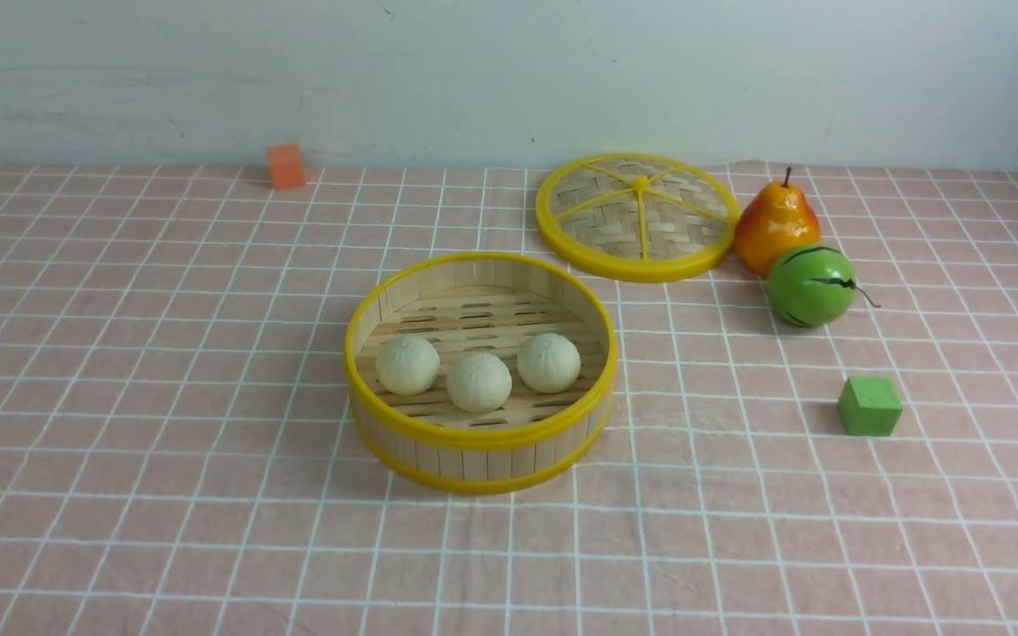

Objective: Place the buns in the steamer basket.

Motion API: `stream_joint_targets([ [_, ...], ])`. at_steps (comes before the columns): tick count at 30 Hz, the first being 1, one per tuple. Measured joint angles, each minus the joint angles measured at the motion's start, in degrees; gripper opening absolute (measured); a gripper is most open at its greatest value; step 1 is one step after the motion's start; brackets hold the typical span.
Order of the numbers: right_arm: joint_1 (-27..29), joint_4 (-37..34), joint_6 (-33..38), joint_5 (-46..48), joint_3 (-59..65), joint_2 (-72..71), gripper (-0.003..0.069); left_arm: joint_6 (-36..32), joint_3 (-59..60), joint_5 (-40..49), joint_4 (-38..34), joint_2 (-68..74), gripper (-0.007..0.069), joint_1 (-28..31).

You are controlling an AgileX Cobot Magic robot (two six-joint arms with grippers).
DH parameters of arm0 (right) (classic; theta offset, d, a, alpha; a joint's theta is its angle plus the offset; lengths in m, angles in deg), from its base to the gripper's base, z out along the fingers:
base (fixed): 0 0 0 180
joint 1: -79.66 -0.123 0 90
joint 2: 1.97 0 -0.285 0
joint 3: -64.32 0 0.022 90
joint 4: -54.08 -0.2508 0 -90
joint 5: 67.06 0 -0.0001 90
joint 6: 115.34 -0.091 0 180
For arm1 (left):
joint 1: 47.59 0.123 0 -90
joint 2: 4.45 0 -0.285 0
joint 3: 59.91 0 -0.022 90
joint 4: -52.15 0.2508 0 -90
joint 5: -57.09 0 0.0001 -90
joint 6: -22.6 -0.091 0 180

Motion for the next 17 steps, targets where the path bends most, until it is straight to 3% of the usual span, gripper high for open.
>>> stream_joint_targets([
  [17,0.00,0.00,0.05,0.00,0.00,0.00,0.0116,0.00,0.00,0.00,-0.11,0.00,-0.0013,0.00],
])
